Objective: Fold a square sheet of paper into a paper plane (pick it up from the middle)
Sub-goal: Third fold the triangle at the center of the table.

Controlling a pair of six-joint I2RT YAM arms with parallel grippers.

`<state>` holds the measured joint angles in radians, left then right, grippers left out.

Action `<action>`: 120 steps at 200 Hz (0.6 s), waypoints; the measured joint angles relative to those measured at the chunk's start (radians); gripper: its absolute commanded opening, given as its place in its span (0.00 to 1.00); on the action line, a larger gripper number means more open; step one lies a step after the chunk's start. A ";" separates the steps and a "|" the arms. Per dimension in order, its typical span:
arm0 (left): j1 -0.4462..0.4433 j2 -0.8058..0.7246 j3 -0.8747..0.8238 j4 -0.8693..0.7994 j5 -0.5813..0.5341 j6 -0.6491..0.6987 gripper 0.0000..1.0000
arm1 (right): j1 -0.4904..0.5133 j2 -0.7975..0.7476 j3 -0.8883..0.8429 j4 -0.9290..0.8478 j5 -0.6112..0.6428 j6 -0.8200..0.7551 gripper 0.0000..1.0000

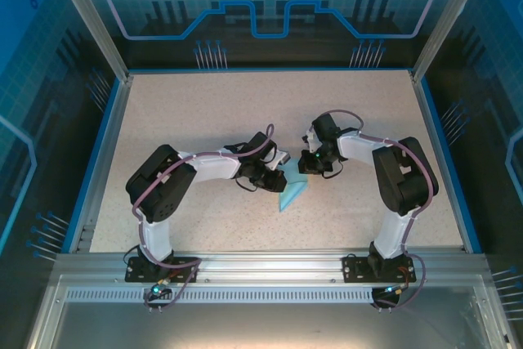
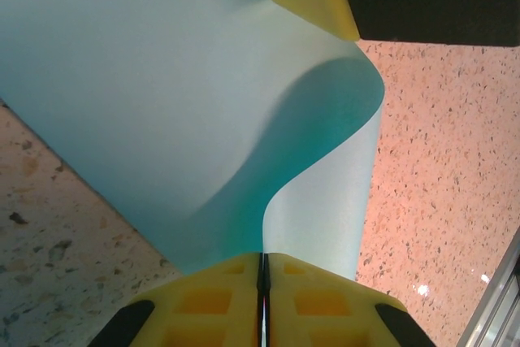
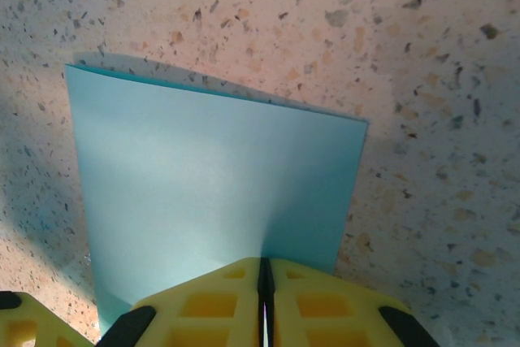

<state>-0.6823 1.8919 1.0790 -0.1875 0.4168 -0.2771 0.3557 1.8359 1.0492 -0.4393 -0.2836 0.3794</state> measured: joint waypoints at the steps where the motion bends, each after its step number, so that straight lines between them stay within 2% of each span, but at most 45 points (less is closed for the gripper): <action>1: 0.000 0.000 0.000 0.000 0.000 0.000 0.13 | 0.000 0.000 0.000 0.000 0.000 0.000 0.12; 120: 0.000 0.018 -0.001 0.002 0.011 -0.001 0.15 | 0.000 -0.001 0.000 -0.002 -0.003 0.001 0.13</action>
<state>-0.6823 1.9095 1.0782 -0.1856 0.4278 -0.2779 0.3557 1.8347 1.0492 -0.4416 -0.2871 0.3801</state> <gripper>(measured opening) 0.153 0.136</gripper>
